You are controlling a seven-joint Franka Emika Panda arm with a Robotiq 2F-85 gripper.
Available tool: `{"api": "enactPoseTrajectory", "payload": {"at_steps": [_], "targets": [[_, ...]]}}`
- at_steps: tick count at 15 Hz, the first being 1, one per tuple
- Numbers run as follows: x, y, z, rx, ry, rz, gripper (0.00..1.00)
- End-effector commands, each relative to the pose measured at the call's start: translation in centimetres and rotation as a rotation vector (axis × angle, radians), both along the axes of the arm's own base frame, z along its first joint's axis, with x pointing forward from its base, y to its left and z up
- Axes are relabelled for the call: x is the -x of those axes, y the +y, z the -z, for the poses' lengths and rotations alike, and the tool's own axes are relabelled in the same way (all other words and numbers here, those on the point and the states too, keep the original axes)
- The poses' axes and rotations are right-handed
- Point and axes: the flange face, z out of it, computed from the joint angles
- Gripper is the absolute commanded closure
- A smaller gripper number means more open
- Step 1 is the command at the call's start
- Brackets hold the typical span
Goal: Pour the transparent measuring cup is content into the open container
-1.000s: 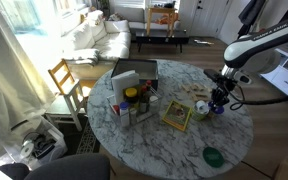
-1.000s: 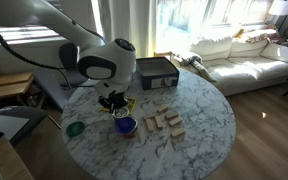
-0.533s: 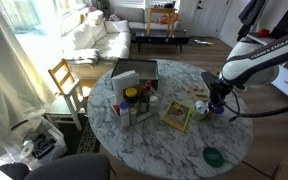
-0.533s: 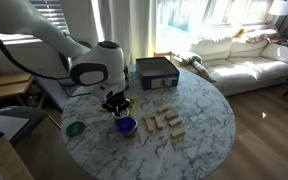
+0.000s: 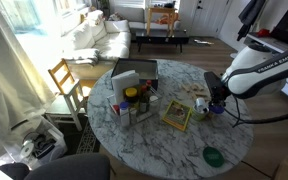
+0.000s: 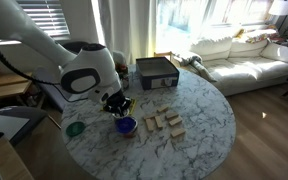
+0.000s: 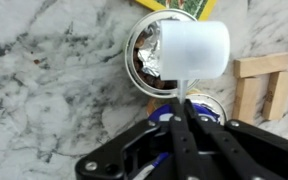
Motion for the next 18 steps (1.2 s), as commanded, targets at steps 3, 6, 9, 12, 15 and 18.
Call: {"api": "enactPoseTrajectory", "payload": {"at_steps": [3,6,9,12,15,18], "targets": [[2.3,0.6,-0.6,0.035,-0.093,-0.007,0.99],[3.1,0.8,-0.9,0.052,-0.140,-0.015,0.99],[3.9,1.1,-1.4,0.072,-0.188,-0.040,0.99],[4.5,1.4,-1.6,0.083,-0.212,-0.047,0.99],[4.9,1.9,-2.4,0.059,-0.208,-0.043,0.99],[5.2,3.1,-3.7,0.004,-0.174,-0.064,0.99]]}}
